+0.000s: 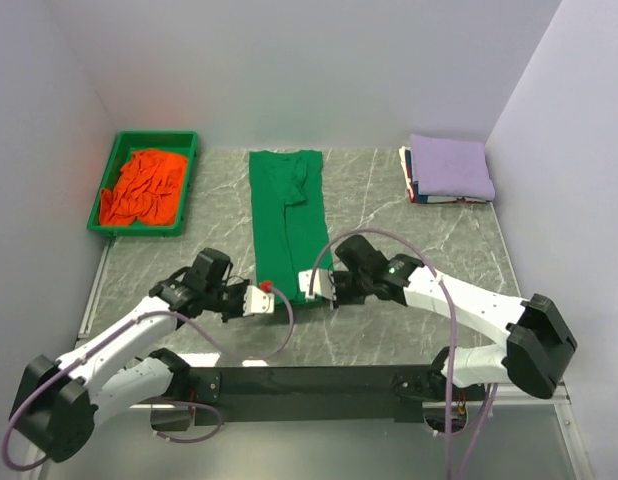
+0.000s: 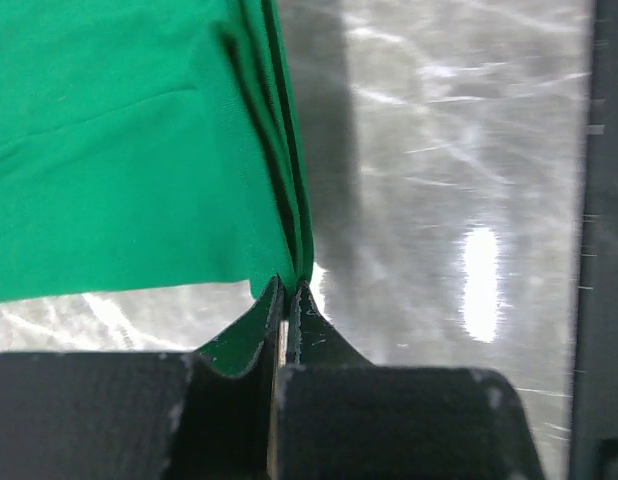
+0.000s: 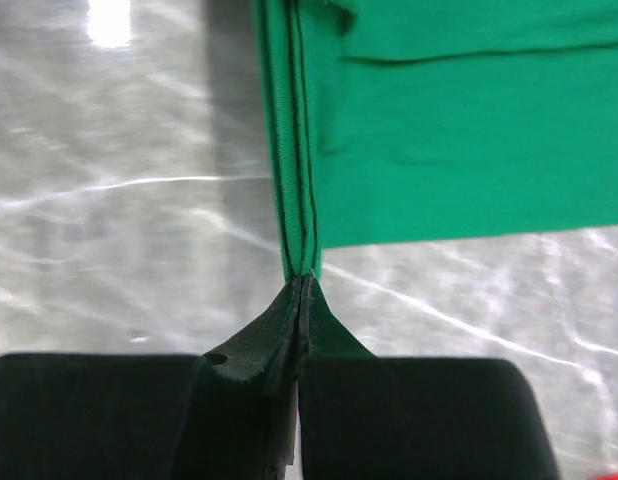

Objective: Fold and stack the t-shirts
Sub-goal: Fold the tshirt

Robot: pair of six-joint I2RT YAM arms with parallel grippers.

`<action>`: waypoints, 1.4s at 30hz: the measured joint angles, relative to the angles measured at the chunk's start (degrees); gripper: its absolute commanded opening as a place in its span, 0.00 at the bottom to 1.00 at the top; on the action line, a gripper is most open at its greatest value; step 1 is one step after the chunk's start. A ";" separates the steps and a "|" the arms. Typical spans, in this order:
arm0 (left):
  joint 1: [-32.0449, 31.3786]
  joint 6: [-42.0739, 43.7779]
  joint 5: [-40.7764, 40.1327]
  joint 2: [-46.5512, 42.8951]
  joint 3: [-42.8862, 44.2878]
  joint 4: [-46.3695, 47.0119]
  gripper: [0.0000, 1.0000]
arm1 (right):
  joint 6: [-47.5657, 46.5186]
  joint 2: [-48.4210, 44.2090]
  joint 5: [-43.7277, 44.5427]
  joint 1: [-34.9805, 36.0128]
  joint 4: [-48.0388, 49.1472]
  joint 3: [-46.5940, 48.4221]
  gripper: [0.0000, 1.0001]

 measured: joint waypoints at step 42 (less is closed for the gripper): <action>22.12 15.74 1.53 61.07 50.75 8.39 0.38 | -16.48 50.73 -3.10 -20.83 -3.48 53.53 0.31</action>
